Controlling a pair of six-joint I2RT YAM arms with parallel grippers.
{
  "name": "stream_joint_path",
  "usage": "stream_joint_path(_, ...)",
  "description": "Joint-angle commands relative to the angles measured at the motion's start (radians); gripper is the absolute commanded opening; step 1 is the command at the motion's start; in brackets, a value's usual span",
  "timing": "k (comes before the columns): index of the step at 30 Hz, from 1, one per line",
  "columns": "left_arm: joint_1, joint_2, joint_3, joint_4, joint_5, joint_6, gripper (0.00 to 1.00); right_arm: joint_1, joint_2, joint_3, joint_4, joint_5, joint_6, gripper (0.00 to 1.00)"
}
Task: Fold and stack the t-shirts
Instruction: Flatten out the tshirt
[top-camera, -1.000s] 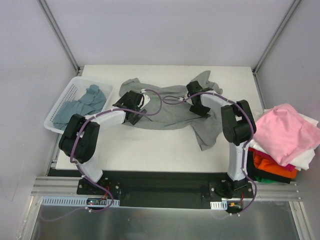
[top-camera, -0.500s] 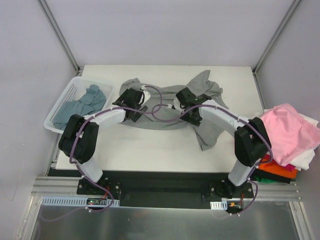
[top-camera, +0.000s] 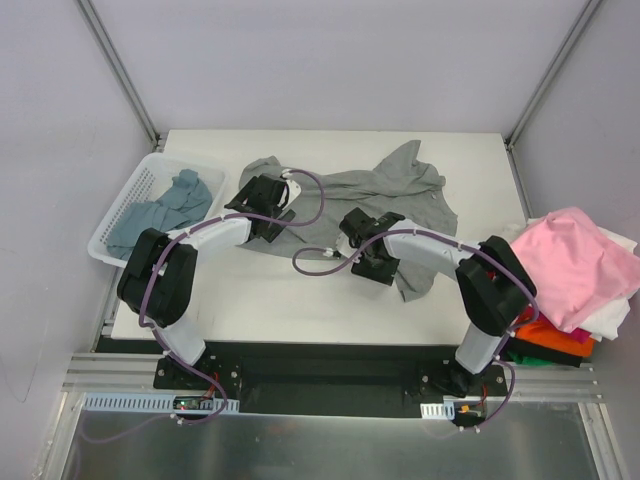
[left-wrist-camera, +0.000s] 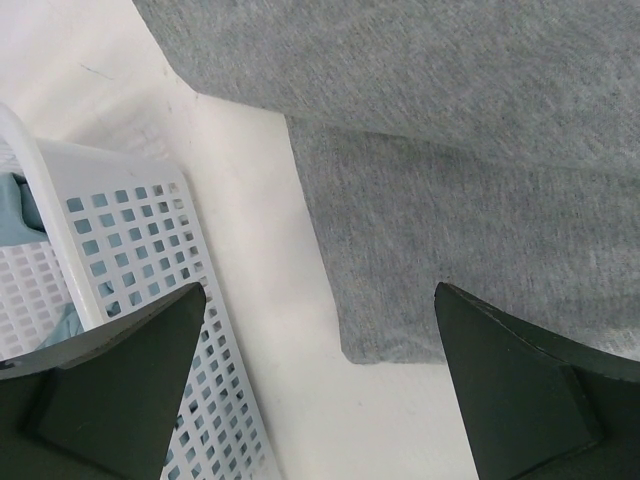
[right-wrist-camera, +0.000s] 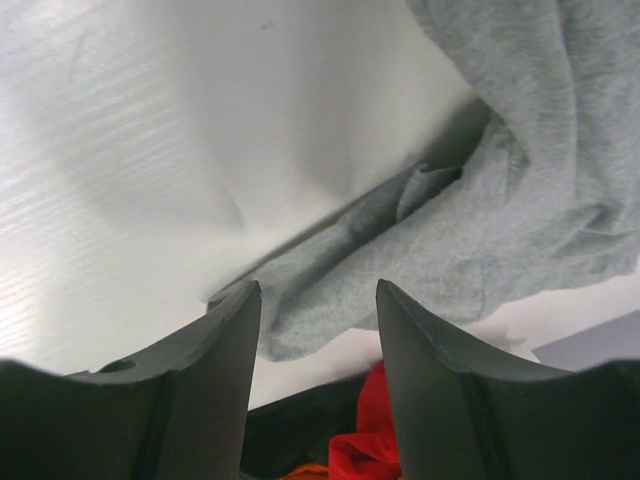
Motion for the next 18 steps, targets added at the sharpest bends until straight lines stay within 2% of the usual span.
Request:
stream_joint_path(1, -0.013, -0.002, 0.005, 0.002, -0.028, -0.01, 0.99, 0.003, 0.022, 0.012, -0.052, -0.142, 0.015, 0.53)
stream_joint_path(5, -0.01, 0.015, 0.022, 0.002, -0.04, 0.007, 0.99, 0.003, 0.04, 0.01, -0.062, -0.205, -0.011, 0.54)
stream_joint_path(18, -0.011, 0.039, 0.037, 0.004, -0.043, 0.005, 0.99, -0.054, 0.109, 0.058, -0.034, -0.184, -0.046, 0.53)
